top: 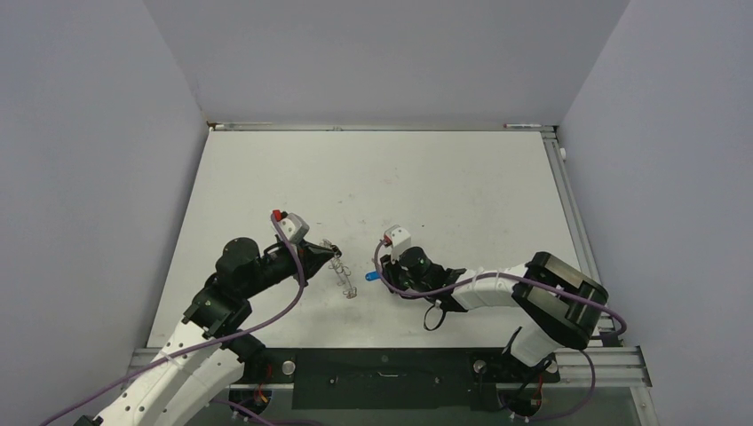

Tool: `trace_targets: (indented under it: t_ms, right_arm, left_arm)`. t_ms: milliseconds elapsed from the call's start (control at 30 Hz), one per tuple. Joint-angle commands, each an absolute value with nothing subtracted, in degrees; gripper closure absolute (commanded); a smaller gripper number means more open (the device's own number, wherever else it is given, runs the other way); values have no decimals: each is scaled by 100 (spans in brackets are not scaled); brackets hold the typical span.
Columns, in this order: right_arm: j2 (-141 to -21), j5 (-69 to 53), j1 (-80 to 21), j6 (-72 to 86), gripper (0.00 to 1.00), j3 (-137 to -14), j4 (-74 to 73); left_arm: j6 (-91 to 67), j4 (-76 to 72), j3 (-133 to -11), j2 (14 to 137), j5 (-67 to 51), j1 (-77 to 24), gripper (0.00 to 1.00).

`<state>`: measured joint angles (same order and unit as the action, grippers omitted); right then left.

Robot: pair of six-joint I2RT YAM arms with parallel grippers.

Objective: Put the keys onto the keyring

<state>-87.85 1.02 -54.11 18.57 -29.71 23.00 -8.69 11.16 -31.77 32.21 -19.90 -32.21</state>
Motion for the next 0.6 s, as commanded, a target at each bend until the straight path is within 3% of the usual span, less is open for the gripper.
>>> trace_targets:
  t_ms: [0, 333, 400, 567]
  right_arm:
    - [-8973, 296, -5479, 1742, 76, -3224, 2593]
    - [-9039, 383, -5539, 1644, 86, -3251, 2546]
    - [-9058, 410, -5541, 1627, 94, -3244, 2542]
    - [-8993, 388, -5569, 1487, 95, -3210, 2506]
  left_arm:
    - [-826, 914, -3472, 3200, -1962, -3243, 100]
    - [-826, 914, -3472, 3215, -1968, -3243, 100]
    - [-826, 913, -3472, 3217, -1964, -3243, 100]
    - [-826, 914, -3472, 3208, -1963, -3243, 100]
